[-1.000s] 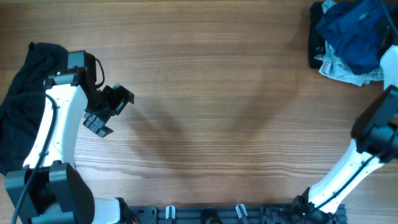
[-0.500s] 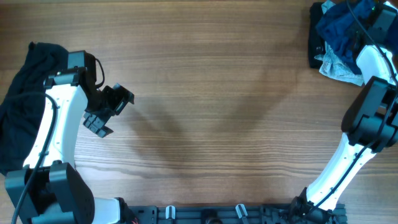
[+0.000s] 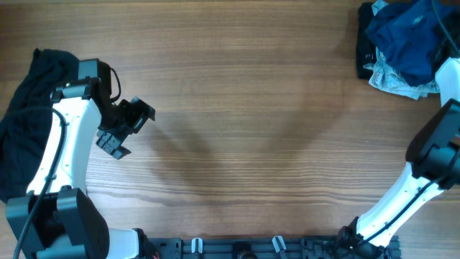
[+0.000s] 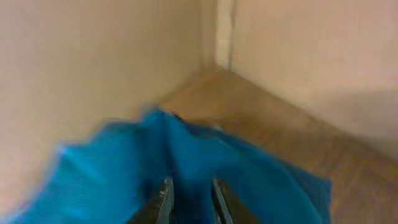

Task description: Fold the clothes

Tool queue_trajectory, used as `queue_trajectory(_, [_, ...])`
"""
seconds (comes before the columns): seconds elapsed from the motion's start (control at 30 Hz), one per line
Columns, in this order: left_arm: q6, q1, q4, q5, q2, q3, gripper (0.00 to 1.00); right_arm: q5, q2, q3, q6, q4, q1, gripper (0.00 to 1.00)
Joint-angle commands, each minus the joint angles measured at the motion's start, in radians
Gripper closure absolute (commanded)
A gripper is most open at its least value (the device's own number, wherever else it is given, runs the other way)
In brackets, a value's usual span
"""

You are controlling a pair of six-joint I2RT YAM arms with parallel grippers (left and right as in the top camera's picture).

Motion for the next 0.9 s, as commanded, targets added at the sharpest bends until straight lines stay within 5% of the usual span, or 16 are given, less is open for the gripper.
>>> queue_trajectory(0.0, [-0.010,0.000,-0.001,0.016,-0.003,0.005,0.00,0.013,0.129,-0.002,-0.011,-0.034,-0.013,0.76])
queue_trajectory(0.17, [-0.009,0.000,0.000,0.016,-0.003,0.005,0.00,0.005,0.042,-0.002,-0.010,-0.070,-0.013,0.62])
queue_trajectory(0.33, [-0.009,0.000,0.000,0.011,-0.003,0.005,0.00,-0.002,-0.304,-0.002,-0.012,-0.159,-0.012,0.26])
queue_trajectory(0.37, [-0.009,0.000,-0.001,0.004,-0.003,0.005,0.00,-0.002,-0.420,-0.002,-0.011,-0.236,-0.005,0.05])
queue_trajectory(0.4, [-0.009,0.000,0.000,0.004,-0.003,0.005,0.00,-0.002,-0.478,-0.002,-0.012,-0.284,0.002,0.00])
queue_trajectory(0.6, [-0.009,0.000,0.000,0.005,-0.003,0.005,0.00,-0.172,-0.860,-0.002,0.148,-0.686,0.080,0.01])
queue_trajectory(0.87, [-0.009,0.000,0.000,0.005,-0.003,0.005,0.00,-0.624,-1.022,-0.002,0.278,-1.195,0.235,0.01])
